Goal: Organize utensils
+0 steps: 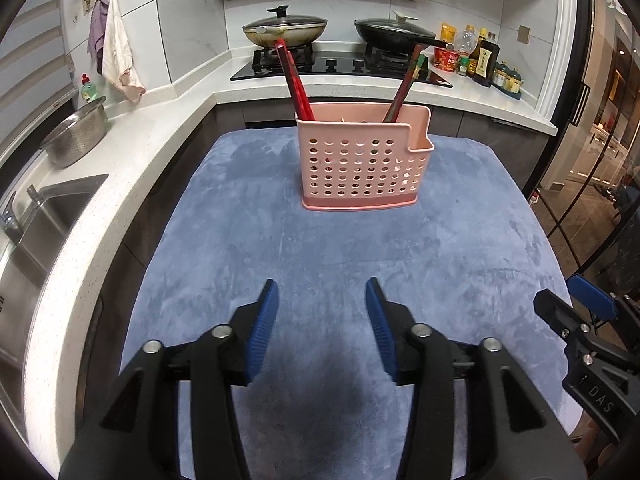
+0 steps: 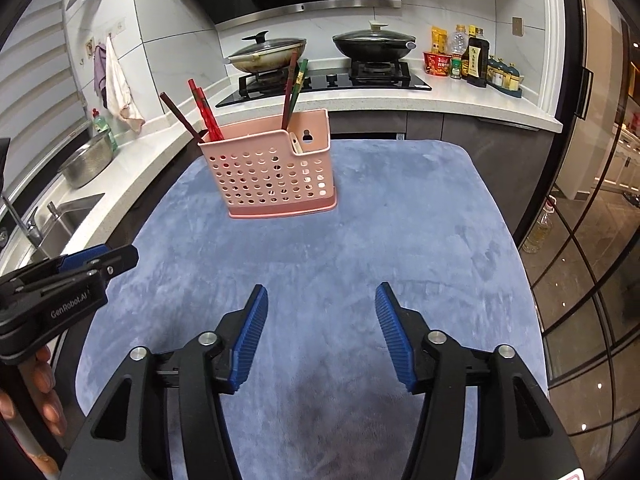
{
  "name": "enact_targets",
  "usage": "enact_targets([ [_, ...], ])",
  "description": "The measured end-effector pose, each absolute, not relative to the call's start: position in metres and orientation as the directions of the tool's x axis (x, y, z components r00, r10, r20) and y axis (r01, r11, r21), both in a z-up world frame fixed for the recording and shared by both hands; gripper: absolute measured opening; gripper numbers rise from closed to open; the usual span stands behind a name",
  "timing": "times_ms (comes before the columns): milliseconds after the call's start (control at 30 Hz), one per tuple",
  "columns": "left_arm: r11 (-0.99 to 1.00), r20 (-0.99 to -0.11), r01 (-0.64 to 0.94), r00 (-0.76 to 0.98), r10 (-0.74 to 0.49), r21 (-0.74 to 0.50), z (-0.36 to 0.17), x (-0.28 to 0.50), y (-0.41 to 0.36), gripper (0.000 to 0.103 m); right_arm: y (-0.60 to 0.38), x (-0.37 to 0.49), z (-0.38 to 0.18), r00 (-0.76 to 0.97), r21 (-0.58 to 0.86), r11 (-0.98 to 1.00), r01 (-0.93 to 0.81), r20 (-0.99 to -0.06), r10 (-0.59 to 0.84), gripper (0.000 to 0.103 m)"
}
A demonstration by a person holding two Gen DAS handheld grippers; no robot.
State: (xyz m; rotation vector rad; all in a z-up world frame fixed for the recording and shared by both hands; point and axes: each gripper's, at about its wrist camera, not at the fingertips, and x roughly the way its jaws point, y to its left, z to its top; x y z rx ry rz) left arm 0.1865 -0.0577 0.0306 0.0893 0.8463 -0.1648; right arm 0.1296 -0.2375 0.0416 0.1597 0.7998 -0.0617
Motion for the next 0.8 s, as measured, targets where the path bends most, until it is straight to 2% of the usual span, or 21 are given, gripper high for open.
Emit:
enact_targets([
  [100, 0.984, -0.748, 0.176, 0.656, -0.096, 0.028, 0.029, 0.185, -0.058, 0.051, -0.237, 0.130, 0.042, 0.700, 0.124, 0.985, 0.120, -0.714, 0.004, 0.062],
  [333, 0.984, -0.741, 0.161, 0.670, -0.055, 0.072, 0.026, 0.184, -0.058, 0.070, -0.236, 0.132, 0.040, 0.699, 0.126, 0.983, 0.131, -0.715, -0.002, 0.068],
  [633, 0.984, -0.746, 0.153, 0.665, -0.037, 0.089, 0.021, 0.187, -0.059, 0.081, -0.231, 0.134, 0.038, 0.694, 0.102, 0.987, 0.124, -0.719, -0.013, 0.068],
  [800, 0.985, -0.748, 0.147, 0.663, -0.028, 0.093, 0.018, 0.189, -0.059, 0.087, -0.233, 0.137, 0.036, 0.690, 0.102, 0.985, 0.140, -0.723, -0.023, 0.074],
])
